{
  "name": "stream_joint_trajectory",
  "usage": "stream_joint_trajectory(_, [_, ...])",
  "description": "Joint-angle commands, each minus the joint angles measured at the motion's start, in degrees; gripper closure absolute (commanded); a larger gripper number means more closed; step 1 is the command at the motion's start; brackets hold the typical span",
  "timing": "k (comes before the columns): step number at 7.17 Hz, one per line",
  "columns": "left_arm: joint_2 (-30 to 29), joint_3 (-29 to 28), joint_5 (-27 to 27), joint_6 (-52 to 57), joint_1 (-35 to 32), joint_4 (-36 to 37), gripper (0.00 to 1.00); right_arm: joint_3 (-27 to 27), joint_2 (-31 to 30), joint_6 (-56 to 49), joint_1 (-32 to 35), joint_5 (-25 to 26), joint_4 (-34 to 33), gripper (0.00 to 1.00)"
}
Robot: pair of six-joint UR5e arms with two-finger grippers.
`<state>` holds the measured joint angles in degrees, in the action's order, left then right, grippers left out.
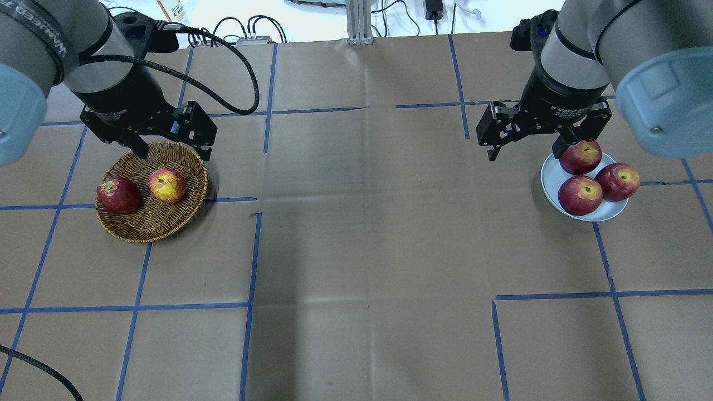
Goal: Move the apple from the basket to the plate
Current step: 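Move the left gripper over the wicker basket toward the yellow-red apple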
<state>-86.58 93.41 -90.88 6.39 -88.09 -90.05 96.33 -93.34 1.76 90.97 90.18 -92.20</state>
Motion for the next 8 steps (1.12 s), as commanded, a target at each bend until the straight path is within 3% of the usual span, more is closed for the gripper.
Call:
stream_joint_trajectory(1, [-0.43,-0.16,-0.08,0.64,1.33,1.01,0.01,0.0,0.0,0.0,0.0,0.0,0.0,0.0])
stream_joint_trajectory(3, [-2.0,2.38,-2.79,1.42,7.72,4.17,0.01,0.0,0.0,0.0,0.0,0.0,0.0,0.0])
stream_joint_trajectory(4, [-3.75,3.35,-4.29,10.31,10.11,6.97,0.01,0.09,0.0,0.0,0.0,0.0,0.0,0.0])
stream_joint_trajectory(5, [-5.77,4.4,-4.3,17.1,12.04,12.3,0.01,0.87,-0.09,-0.09,-0.09,-0.17,-0.09,0.0])
stream_joint_trajectory(8, [-14.12,10.9,-3.51,23.36,16.71,26.2,0.01,1.41,-0.26,-0.09,-0.09,-0.09,-1.05,0.0])
